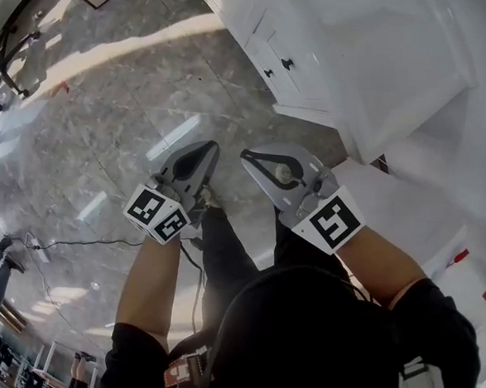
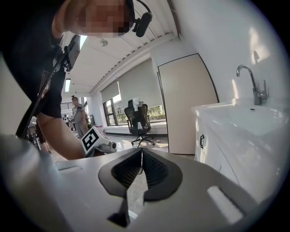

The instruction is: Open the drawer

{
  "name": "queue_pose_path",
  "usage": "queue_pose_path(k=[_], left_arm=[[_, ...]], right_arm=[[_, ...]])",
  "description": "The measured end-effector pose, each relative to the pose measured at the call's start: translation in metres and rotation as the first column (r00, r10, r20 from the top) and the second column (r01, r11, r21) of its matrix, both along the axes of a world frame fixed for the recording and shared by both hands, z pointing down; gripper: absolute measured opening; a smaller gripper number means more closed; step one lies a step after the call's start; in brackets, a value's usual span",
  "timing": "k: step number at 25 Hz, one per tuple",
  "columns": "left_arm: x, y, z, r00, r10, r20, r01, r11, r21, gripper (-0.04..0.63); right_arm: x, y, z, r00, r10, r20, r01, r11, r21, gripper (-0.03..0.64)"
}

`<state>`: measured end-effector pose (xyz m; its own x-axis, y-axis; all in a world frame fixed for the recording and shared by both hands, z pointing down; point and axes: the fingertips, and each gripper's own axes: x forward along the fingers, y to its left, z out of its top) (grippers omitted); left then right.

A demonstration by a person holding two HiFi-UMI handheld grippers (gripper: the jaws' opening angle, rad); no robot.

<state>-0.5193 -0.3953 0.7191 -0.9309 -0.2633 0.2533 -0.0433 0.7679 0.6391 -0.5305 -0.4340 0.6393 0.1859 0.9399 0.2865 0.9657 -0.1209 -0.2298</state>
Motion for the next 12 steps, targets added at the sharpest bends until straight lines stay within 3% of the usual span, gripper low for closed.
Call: queue_pose_path(k=[8,12], left_arm=[[-0.045,-0.029,0.114,0.997,0.059,-0.040,-0.057,0.997,0.055,0.042],[-0.092,-0.047,0.166,0.990,0.131,-0.055,-0.129,0.991,0.047,0.084]], right_arm=[[-0.010,-0.041,0.118,0.997,0.046,-0.055,-0.043,0.998,0.043,0.000],[-0.029,-0.060,0.156,0.998,0.050,-0.047,-0.049,0.998,0.034,0.000]])
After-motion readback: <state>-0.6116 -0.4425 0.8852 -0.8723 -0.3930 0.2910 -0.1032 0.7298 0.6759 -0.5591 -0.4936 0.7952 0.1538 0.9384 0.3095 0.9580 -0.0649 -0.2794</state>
